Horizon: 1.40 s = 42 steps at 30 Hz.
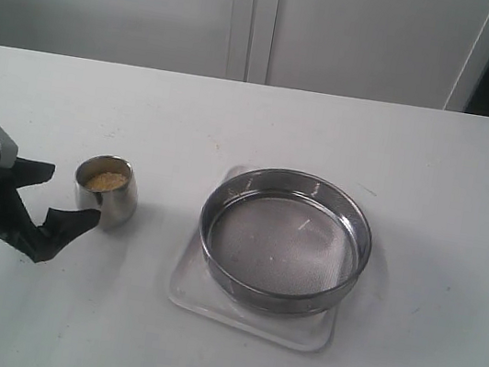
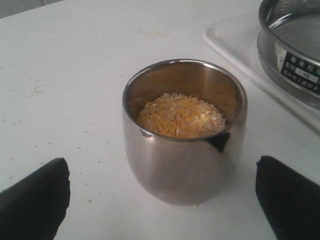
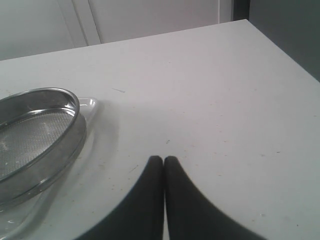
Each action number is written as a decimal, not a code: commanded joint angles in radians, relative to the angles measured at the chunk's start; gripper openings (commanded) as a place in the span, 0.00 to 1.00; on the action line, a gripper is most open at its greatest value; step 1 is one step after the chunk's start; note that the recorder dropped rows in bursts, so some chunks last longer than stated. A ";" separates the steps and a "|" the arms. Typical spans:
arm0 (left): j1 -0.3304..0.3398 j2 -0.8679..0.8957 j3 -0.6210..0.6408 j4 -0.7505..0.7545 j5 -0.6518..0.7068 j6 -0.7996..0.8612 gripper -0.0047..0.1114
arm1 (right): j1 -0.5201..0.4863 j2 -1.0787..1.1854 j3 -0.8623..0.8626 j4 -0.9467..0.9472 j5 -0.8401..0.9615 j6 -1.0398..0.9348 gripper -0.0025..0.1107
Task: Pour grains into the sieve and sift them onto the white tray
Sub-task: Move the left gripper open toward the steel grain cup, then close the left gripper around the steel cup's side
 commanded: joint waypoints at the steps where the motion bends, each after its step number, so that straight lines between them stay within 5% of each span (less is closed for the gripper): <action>1: 0.000 0.054 -0.032 0.032 -0.004 -0.031 0.95 | 0.001 -0.004 0.007 0.000 -0.014 0.004 0.02; 9: -0.005 0.109 -0.076 0.068 -0.004 -0.047 0.95 | 0.001 -0.004 0.007 0.000 -0.014 0.004 0.02; 21: -0.108 0.124 -0.178 0.039 -0.004 -0.058 0.95 | 0.001 -0.004 0.007 0.000 -0.014 0.026 0.02; 42: -0.110 0.131 -0.230 0.046 0.045 -0.058 0.95 | 0.001 -0.004 0.007 0.000 -0.014 0.031 0.02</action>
